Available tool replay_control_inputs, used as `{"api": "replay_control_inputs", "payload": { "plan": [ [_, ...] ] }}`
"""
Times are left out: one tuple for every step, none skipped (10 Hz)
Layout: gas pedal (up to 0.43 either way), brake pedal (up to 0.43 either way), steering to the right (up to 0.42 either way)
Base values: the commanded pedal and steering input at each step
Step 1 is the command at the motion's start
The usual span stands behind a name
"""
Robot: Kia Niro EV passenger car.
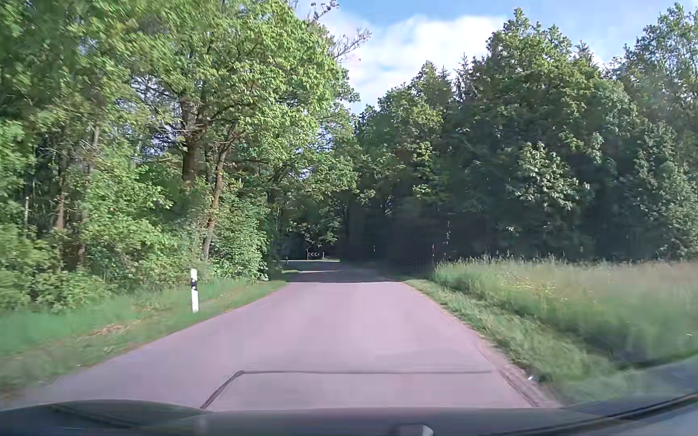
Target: Follow the waypoints while adhering to traffic rules and regulations
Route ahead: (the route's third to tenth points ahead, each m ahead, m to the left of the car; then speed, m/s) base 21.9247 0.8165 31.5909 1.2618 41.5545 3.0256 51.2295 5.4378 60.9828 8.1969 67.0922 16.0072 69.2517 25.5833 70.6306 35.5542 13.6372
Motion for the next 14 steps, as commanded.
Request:
{"api": "replay_control_inputs", "payload": {
  "plan": [
    [0.0,0.0,-0.013],
    [0.0,0.0,-0.014],
    [0.0,0.0,-0.015],
    [0.0,0.0,-0.015],
    [0.0,0.012,-0.014],
    [0.0,0.012,-0.014],
    [0.0,0.018,-0.014],
    [0.0,0.03,-0.014],
    [0.0,0.049,-0.014],
    [0.0,0.055,-0.014],
    [0.0,0.055,-0.014],
    [0.0,0.037,-0.014],
    [0.0,0.024,-0.014],
    [0.0,0.0,-0.014]
  ]
}}
